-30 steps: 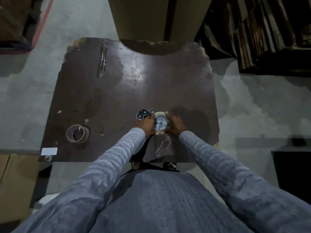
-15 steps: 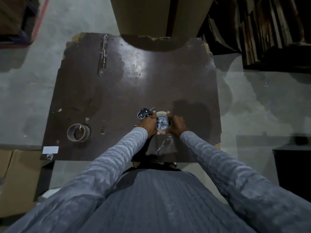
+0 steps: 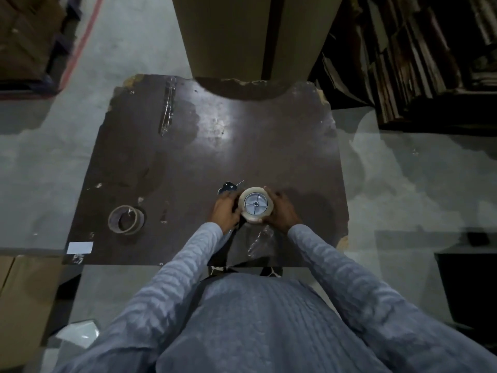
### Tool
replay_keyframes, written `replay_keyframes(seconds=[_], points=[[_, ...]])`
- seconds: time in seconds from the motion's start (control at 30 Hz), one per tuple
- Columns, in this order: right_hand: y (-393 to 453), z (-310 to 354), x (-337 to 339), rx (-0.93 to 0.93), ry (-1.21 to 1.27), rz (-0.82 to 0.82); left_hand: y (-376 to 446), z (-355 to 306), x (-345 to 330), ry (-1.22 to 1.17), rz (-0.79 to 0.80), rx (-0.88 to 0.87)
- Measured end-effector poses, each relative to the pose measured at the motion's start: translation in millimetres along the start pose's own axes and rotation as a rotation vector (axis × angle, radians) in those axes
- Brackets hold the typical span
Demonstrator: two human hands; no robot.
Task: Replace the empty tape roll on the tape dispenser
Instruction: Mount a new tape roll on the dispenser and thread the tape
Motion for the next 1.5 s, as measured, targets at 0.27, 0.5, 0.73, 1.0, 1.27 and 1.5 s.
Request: replay_keyframes(seconds=[0.27,0.5,0.73,1.0,1.27,1.5], points=[[-46,30,-42,0.192,-0.104,-0.068,-19,71,16,-0.018,0.015,0.352],[-42,27,-81,-0.124,0.308,0.063,-32,66,1,-0.164,0.017,0.403],[-43,10,-75,-0.158,0.194,-0.009,-45,68,-17,-0.336,0.143,0.462],[-38,0,-51,-0.159,0.156,-0.122,-50,56,-14,-0.315,0.138,0.341],[-43,5,-34,-0.101,0.186,-0.170,-48,23,-16,-0.018,0.062,0.120],[-41,1,-23,-0.140,0.190,-0.193,-39,-4,4,-0.010,-0.057,-0.096]])
Point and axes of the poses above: each hand's wrist, its own y-axis towards the middle knuckle, its own x-axis out of the back of the hand, z = x × y, the point moved 10 cm from there along y, towards the middle knuckle, and after that the axes turned 8 degrees about -z, right-handed, at the moved point
